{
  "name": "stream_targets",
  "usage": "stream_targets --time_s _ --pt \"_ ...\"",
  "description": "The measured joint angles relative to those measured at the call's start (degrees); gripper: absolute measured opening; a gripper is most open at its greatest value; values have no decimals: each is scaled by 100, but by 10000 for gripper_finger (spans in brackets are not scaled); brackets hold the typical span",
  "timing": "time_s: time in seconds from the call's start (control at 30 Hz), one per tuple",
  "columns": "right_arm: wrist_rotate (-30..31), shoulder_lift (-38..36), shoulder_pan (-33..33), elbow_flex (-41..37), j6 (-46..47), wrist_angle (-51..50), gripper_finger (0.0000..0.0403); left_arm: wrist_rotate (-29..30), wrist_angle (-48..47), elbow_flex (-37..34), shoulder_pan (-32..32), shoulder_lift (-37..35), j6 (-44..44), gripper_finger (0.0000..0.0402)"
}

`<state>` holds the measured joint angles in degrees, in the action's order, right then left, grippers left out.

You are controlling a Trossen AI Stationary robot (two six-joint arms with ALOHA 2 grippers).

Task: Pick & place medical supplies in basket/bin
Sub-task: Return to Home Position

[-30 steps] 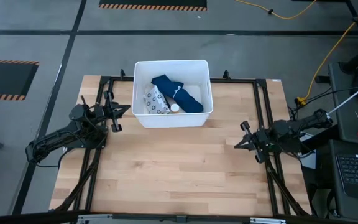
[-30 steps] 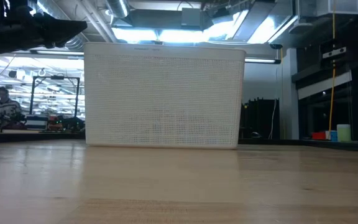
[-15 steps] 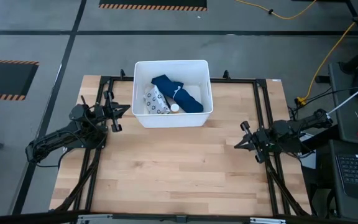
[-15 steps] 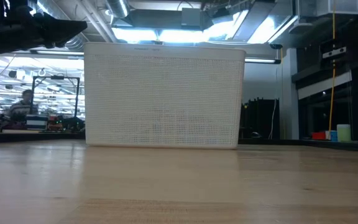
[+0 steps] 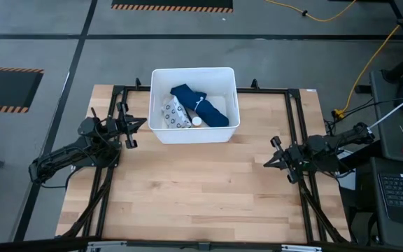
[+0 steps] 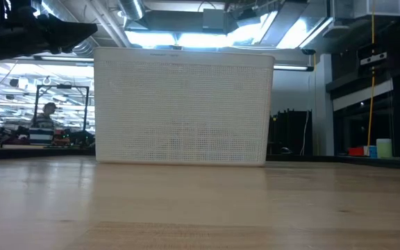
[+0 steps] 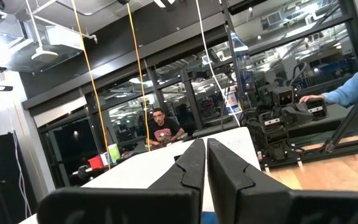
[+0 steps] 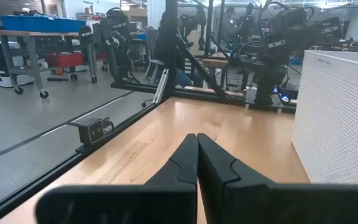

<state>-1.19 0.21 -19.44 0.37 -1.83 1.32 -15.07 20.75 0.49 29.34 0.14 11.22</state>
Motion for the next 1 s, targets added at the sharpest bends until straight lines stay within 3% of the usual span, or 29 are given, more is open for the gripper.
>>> stream_targets --time_s 1.0 --pt "2 0 0 -1 10 0 4 0 0 0 0 0 -1 7"
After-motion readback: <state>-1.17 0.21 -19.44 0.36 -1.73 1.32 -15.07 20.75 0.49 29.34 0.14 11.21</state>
